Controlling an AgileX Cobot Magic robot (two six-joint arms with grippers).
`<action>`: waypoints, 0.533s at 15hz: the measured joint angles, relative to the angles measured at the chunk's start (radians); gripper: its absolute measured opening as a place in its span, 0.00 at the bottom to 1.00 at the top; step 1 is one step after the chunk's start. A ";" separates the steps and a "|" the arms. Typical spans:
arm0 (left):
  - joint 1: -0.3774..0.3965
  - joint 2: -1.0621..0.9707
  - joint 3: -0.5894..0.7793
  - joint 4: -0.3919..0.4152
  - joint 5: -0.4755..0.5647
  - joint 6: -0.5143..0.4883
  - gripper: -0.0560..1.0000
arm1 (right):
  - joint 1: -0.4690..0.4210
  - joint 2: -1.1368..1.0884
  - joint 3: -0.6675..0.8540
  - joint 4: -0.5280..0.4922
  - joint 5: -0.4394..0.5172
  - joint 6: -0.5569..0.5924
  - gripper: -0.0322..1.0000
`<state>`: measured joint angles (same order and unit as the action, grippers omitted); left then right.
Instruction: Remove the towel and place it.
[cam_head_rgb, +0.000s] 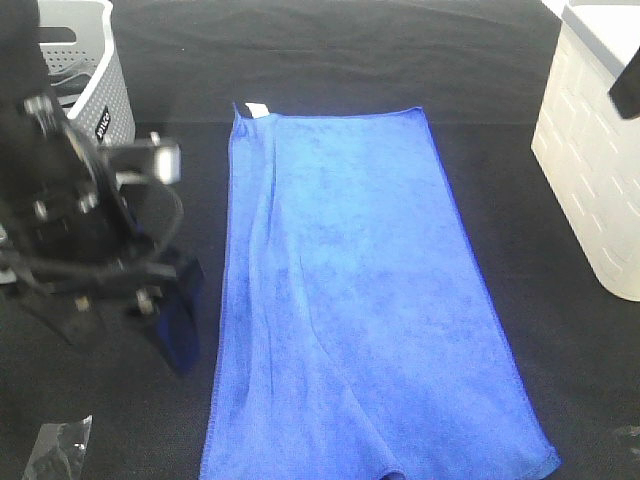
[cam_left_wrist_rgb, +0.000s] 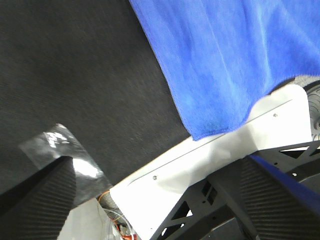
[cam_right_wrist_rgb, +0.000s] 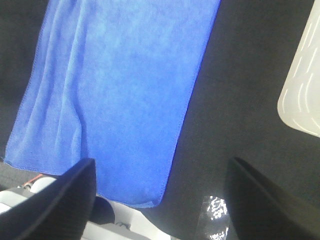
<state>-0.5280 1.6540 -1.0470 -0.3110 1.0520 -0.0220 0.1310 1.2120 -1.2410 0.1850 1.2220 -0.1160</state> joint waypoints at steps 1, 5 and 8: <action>-0.050 0.005 0.046 -0.005 -0.081 -0.020 0.85 | 0.000 -0.023 0.000 0.005 0.000 0.000 0.73; -0.151 0.066 0.066 -0.009 -0.238 -0.115 0.85 | 0.000 -0.039 0.000 0.013 0.000 0.000 0.73; -0.206 0.171 0.066 -0.022 -0.300 -0.158 0.85 | 0.000 -0.040 0.003 0.014 0.001 0.000 0.73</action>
<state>-0.7340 1.8250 -0.9810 -0.3330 0.7520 -0.1800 0.1310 1.1720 -1.2380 0.1990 1.2230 -0.1160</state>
